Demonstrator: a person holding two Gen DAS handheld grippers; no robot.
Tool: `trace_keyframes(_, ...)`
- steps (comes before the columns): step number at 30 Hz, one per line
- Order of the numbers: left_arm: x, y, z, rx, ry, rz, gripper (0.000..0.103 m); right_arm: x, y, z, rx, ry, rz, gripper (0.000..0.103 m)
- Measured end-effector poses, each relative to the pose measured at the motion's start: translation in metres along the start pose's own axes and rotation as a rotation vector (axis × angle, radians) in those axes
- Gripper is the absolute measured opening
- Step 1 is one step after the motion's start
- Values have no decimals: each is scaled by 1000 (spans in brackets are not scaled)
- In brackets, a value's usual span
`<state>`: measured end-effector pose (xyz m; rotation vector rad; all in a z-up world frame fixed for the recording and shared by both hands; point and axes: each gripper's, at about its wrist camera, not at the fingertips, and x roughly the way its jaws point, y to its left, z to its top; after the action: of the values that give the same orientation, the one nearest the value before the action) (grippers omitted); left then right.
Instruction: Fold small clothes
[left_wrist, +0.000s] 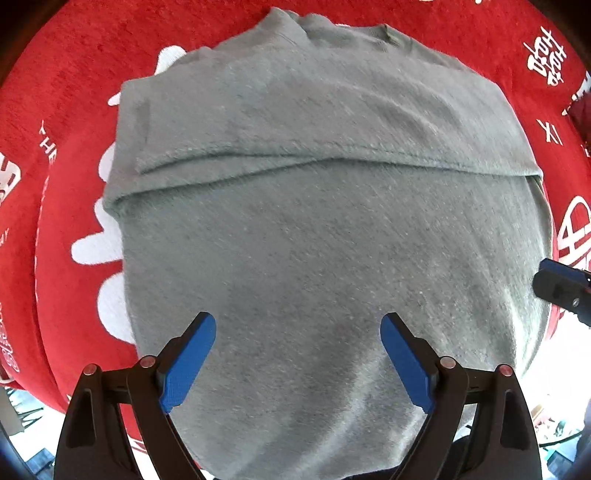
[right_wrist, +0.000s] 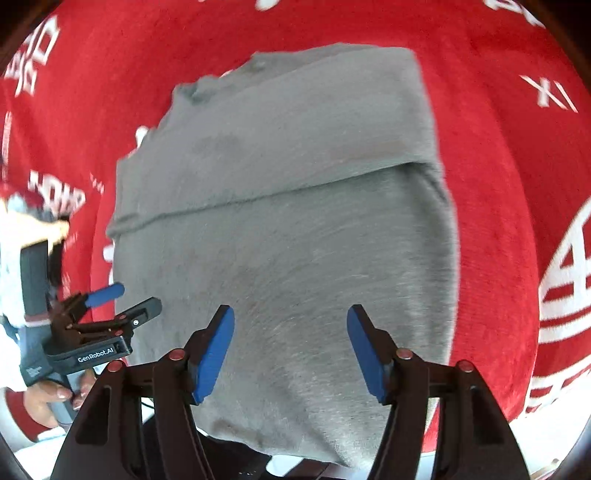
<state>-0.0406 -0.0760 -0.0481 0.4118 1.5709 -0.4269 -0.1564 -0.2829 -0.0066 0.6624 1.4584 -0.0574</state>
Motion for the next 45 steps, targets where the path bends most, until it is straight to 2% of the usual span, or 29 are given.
trace_keyframes(14,2,-23,18,-13,12,12,92,2,-8,-4,-3,43,35,67)
trace_keyframes(21,-2,-52,23,-31,24,21,92,-3,-18,-1,-6,60,48,67)
trace_keyframes(33,-17,-104,25,-122,4,26,92,-15,-43,6,-55,99,80,67)
trace_keyframes(37,-22,-115,19,-147,-6,21,92,-16,-51,5,-46,103,86,67)
trace_keyframes(45,-32,-103,-22,-144,-32,7,92,-20,-50,-15,-19,83,107,67)
